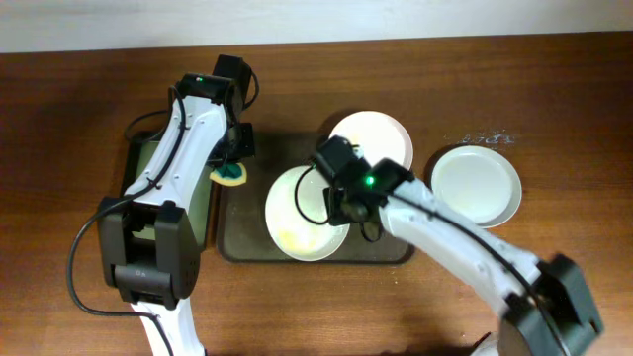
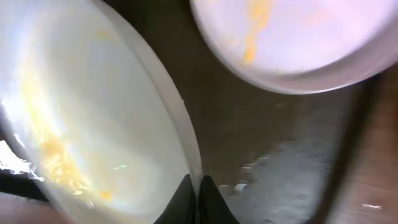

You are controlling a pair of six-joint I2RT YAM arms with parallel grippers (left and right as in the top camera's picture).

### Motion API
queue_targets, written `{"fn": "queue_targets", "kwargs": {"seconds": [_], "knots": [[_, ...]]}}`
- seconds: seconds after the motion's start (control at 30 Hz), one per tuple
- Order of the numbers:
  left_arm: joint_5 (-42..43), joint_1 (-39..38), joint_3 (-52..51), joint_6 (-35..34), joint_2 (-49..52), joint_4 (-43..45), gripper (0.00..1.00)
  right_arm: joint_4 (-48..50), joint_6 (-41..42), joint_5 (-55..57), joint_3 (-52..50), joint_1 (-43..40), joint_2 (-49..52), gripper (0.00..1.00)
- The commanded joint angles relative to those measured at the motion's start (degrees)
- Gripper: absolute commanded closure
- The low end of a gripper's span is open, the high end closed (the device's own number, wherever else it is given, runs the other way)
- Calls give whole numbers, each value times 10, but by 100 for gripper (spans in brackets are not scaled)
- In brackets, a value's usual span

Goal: Clean dirty plates on tray and stack at the side

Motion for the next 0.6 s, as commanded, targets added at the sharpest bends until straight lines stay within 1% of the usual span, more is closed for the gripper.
{"fn": "queue_targets", "kwargs": {"seconds": [0.0,0.03,0.1,0.17,0.37,0.57], "knots": [[56,4,15,9,-3,12,100,-12,0,224,12,56,-39,96],[105,10,15,9,-3,23,100,-13,9,280,12,75,-43,96],[157,23,15,9,-3,39,100,-9,10,357,12,103,-43,96],[171,34,15,11,-3,45,100,-7,10,433,12,131,-43,96],[171,47,15,11,-3,45,100,7,10,645,12,197,-43,96],[170,47,15,11,-3,45,100,26,10,688,12,222,-43,96]]}}
